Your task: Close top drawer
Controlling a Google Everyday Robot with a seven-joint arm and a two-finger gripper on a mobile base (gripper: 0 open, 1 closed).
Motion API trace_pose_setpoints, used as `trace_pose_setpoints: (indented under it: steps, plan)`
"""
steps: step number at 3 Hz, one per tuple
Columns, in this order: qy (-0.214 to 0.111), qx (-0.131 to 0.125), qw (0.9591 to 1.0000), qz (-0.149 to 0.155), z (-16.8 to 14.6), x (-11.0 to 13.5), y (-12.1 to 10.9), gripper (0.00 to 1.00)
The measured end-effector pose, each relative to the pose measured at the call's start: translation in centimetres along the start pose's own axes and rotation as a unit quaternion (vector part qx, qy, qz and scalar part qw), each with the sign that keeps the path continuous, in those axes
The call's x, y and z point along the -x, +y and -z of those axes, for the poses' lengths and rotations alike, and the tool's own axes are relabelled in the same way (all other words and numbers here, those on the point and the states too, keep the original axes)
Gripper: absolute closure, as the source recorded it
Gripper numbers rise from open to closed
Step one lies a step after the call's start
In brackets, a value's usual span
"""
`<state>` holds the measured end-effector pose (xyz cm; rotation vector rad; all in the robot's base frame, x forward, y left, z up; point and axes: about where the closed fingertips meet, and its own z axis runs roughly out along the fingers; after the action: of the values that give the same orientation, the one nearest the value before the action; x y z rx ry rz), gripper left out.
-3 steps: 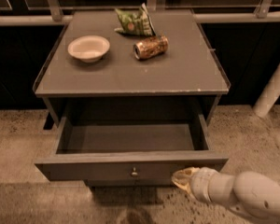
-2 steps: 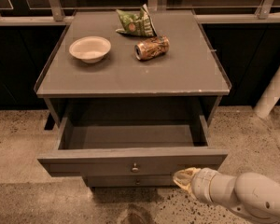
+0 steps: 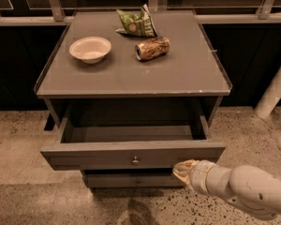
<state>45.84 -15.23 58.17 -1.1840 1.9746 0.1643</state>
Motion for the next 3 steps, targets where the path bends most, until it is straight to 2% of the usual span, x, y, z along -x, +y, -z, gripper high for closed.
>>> trace_pose_setpoints:
  steps: [2,3]
  plan:
    - [-0.025,-0.023,0.9992,0.02,2.4,0.2,-5.2,1.0]
    - [-0.03,-0.037,0.9979,0.045,3.8,1.2,-9.2,1.0]
